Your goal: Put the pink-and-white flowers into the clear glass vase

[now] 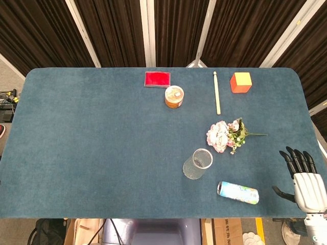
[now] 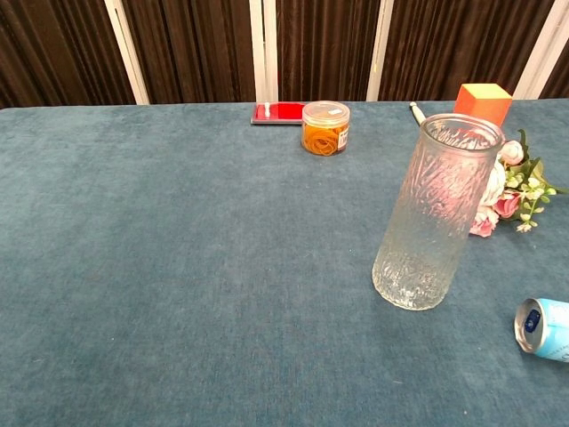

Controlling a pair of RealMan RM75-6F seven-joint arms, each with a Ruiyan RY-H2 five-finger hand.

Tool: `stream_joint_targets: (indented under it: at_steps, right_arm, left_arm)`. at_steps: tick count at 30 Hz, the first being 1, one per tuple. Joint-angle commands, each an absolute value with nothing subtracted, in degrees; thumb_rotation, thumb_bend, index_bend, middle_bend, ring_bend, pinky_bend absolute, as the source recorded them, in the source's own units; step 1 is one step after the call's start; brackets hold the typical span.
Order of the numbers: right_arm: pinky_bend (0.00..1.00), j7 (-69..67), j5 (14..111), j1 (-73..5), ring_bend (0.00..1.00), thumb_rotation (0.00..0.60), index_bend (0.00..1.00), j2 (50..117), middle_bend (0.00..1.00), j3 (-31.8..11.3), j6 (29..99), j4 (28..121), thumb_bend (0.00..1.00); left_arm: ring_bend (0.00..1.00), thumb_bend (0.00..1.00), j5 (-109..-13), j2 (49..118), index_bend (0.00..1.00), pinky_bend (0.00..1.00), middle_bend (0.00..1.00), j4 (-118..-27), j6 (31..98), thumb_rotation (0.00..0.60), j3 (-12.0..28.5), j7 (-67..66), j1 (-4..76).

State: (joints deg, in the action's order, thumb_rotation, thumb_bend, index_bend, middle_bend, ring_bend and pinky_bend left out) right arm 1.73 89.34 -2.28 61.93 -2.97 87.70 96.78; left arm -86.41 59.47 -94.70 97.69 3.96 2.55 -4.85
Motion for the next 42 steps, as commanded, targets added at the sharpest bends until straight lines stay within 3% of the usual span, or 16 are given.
stream_joint_targets:
  at_steps: [1, 9, 17, 30, 42]
  right_arm:
    - [0.0, 0.1, 88.8, -2.7, 0.06, 0.6, 0.14, 61.9, 0.08, -3.0, 86.7, 96.2, 0.05]
    - [0.0, -4.9, 87.4, -5.7, 0.06, 0.6, 0.13, 62.0, 0.08, -4.7, 82.7, 94.4, 0.05]
    - [0.0, -8.0, 81.6, -14.4, 0.03, 0.6, 0.08, 61.0, 0.05, -8.6, 69.4, 92.3, 0.05]
    - [0.0, -3.0, 71.8, -27.0, 0.01, 0.6, 0.07, 67.3, 0.03, -12.3, 51.8, 86.6, 0.05]
    - [0.0, 5.3, 61.1, -35.8, 0.01, 0.6, 0.07, 73.4, 0.03, -13.9, 42.8, 81.0, 0.05]
  left_arm:
    - [0.0, 0.35, -87.0, 59.4, 0.14, 0.11, 0.0, -95.0, 98.0, 0.6, 3.7, 2.4, -5.0]
    - [0.0, 0.35, -87.6, 59.4, 0.14, 0.11, 0.0, -95.6, 99.4, 0.6, 3.4, 1.9, -5.8]
    - [0.0, 0.35, -87.2, 60.0, 0.14, 0.11, 0.0, -95.8, 98.6, 0.6, 3.8, 0.4, -5.2]
    - [0.0, 0.35, -86.4, 60.7, 0.14, 0.11, 0.0, -96.2, 98.2, 0.6, 4.3, -1.8, -4.9]
    - [0.0, 0.35, -85.3, 60.8, 0.14, 0.11, 0.0, -96.2, 97.6, 0.6, 4.8, -2.2, -4.6]
